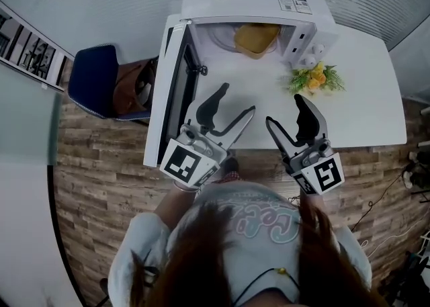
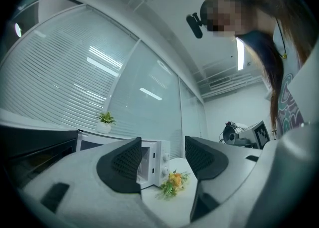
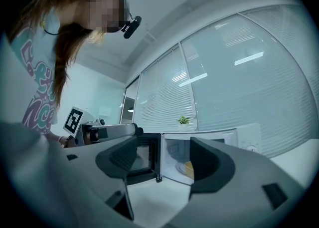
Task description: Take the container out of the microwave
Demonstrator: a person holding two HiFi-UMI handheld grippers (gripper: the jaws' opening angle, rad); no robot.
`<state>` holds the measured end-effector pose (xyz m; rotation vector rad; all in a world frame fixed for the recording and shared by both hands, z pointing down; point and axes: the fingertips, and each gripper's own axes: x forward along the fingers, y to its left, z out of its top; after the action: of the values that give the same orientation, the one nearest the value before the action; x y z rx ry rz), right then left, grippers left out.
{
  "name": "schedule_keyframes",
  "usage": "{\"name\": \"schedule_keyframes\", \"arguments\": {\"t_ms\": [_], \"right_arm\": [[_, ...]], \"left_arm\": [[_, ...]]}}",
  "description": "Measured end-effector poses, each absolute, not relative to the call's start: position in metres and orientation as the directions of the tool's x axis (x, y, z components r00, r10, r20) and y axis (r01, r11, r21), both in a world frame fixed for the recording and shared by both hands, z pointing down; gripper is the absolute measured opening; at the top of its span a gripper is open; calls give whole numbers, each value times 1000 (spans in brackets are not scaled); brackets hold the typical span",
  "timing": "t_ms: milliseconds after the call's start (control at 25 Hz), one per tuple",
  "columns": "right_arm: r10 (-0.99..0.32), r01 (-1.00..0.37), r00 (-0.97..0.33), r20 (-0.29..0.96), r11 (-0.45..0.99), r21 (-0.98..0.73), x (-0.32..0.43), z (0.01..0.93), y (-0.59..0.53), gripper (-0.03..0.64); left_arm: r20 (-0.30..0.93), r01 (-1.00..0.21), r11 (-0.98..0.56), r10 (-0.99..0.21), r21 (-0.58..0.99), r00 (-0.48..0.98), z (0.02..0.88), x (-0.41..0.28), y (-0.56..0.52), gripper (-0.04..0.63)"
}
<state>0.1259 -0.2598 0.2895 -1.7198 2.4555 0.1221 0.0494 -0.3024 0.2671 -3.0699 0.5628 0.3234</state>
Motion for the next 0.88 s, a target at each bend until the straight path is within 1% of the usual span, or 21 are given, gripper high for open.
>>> {"name": "schedule_keyframes", "arguments": {"t_ms": [280,600,880], "right_arm": [[-934,-945,-320,-159,327,-16,134,290,-279,316],[-944,-954,-289,-160,297,-26,142,295,-298,316],[-943,-953,-293,-158,301,-31,149,302,-306,316]], "left_arm": [[-213,-346,-937,-349,53,913,267,56,-322,255],[-170,-321,-945,-327,67,929,278,66,-326,255],[-171,-351,-933,-360,83,917,281,58,-330,255]]}}
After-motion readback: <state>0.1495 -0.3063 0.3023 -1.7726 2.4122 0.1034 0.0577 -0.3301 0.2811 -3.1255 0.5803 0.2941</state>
